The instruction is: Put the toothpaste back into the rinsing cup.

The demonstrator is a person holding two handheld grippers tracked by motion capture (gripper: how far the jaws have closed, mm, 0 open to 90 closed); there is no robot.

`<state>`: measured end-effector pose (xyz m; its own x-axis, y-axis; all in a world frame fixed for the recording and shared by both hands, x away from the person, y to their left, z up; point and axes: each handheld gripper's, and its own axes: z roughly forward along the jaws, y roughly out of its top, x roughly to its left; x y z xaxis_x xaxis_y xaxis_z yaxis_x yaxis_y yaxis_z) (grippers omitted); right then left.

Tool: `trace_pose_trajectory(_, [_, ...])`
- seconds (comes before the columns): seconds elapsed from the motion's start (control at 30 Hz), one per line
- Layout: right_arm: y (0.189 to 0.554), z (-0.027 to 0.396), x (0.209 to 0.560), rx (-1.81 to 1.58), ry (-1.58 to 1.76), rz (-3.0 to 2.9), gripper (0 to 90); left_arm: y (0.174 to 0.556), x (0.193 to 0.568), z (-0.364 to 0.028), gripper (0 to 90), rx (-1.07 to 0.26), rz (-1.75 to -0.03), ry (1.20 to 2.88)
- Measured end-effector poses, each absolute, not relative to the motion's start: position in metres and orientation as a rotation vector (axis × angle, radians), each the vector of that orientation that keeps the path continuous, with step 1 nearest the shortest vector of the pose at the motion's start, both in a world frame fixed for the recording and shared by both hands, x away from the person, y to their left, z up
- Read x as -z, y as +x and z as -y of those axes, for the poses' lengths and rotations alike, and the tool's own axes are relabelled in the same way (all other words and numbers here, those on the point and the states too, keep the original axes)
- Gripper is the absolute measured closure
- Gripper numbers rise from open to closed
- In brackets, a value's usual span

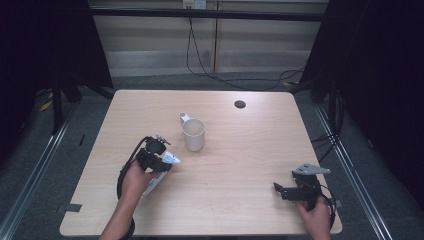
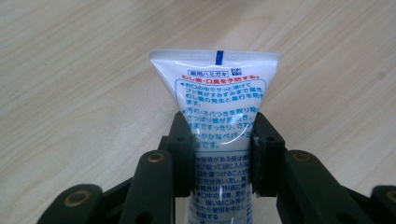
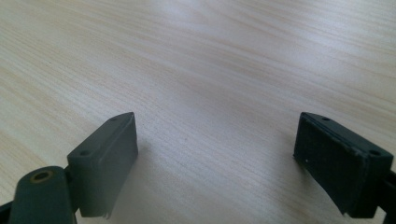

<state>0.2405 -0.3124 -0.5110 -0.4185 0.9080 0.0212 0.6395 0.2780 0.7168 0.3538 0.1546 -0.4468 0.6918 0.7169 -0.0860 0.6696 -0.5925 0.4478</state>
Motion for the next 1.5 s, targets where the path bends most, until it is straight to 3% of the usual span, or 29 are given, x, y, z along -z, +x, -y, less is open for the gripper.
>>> trace_pose_trajectory(0.5, [0.241,0.313,0.511,-0.930,1.394,-2.160,13.0,0.352,0.407,-0.161,67.3,-0.194,-1.018,2.317])
trace_pose_trajectory(1.5, [0.241,0.312,0.511,-0.931,1.396,-2.161,12.9,0.364,0.368,-0.153,67.1,-0.280,-0.974,2.171])
